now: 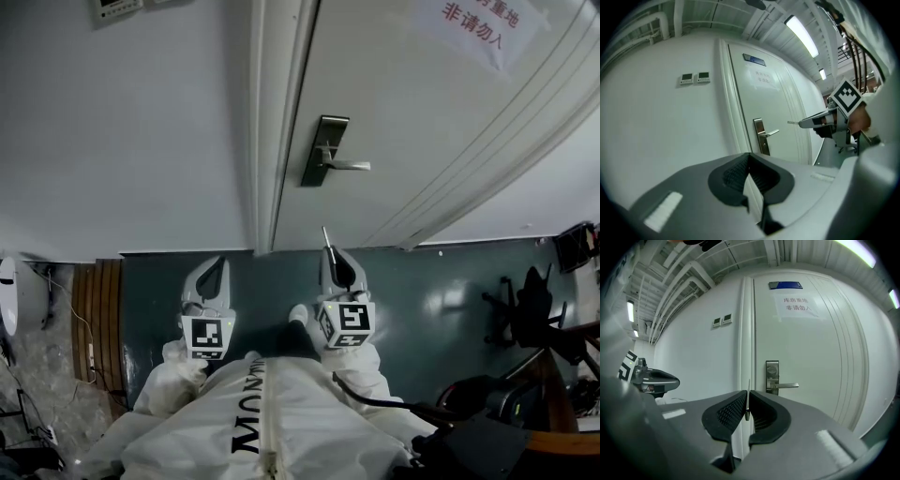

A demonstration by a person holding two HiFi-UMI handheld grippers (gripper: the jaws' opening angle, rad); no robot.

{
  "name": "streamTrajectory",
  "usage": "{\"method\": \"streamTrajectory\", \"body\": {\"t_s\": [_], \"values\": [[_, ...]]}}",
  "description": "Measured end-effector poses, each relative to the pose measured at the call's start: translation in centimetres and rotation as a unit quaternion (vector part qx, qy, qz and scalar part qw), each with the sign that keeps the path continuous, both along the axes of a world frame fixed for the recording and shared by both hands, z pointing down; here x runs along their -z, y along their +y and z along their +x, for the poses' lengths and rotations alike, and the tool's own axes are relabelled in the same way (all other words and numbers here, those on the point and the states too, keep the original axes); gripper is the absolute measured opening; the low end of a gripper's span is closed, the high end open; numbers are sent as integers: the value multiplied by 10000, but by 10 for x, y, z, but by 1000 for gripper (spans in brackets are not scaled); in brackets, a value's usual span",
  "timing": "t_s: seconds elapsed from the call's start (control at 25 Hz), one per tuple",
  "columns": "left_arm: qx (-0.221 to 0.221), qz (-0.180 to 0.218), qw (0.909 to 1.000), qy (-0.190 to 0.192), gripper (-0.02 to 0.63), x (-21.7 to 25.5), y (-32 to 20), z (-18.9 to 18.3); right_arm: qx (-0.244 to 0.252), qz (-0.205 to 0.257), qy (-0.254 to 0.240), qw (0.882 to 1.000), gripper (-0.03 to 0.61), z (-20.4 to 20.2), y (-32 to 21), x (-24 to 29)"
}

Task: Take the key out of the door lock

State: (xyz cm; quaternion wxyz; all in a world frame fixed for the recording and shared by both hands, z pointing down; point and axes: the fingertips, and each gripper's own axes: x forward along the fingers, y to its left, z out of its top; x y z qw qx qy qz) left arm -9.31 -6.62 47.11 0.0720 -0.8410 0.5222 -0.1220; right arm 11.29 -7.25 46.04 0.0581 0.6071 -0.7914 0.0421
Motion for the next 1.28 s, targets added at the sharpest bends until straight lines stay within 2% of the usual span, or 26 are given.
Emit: {"method": "streamTrajectory", "body": {"t_s": [0.16,0.36,0.88,1.28], "values": [[-109,-51,9999,25,0,-6,33,-14,-134,8,47,9999,23,-13,37,2],[-197,-109,9997,57,0,-10,55,-12,-225,-108,115,9996,23,-14,65,-6],[-291,23,9995,-78,0,3,73,42,-161,-154,-13,9997,23,26,91,-11],[-207,76,9997,-133,0,9,84,58,0,-129,-59,9999,23,35,101,-11]]}}
